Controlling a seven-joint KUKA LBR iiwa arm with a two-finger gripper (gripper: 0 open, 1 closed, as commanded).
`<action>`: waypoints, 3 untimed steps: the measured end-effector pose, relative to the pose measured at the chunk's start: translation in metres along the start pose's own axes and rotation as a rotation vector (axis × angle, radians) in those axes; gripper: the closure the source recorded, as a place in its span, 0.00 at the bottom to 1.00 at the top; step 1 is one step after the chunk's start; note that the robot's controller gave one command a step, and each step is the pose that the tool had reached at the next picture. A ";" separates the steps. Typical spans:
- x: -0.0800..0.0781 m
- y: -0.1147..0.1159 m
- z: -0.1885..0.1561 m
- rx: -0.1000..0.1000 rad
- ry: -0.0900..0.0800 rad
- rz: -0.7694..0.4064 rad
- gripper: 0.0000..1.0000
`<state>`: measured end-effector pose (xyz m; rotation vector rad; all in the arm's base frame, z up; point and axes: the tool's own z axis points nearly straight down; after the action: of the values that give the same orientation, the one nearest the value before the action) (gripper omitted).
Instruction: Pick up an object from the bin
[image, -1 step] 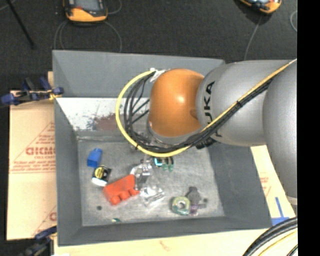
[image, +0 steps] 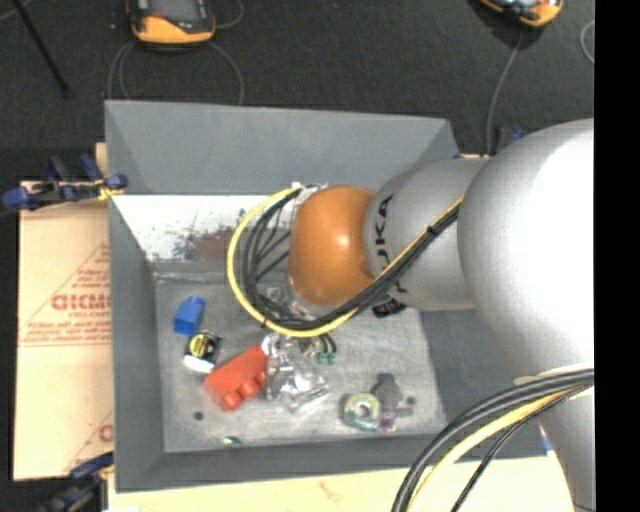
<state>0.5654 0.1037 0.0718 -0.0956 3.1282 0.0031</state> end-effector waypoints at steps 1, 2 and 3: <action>-0.002 0.002 -0.005 -0.003 -0.006 0.003 1.00; 0.001 0.002 -0.002 -0.002 0.005 0.004 0.00; -0.002 0.083 -0.004 -0.001 0.003 -0.168 0.00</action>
Offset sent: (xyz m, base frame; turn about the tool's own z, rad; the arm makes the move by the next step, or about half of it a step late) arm 0.0000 0.0000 0.0000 0.0000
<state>0.5624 0.1866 0.0758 -0.3585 3.1119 0.0027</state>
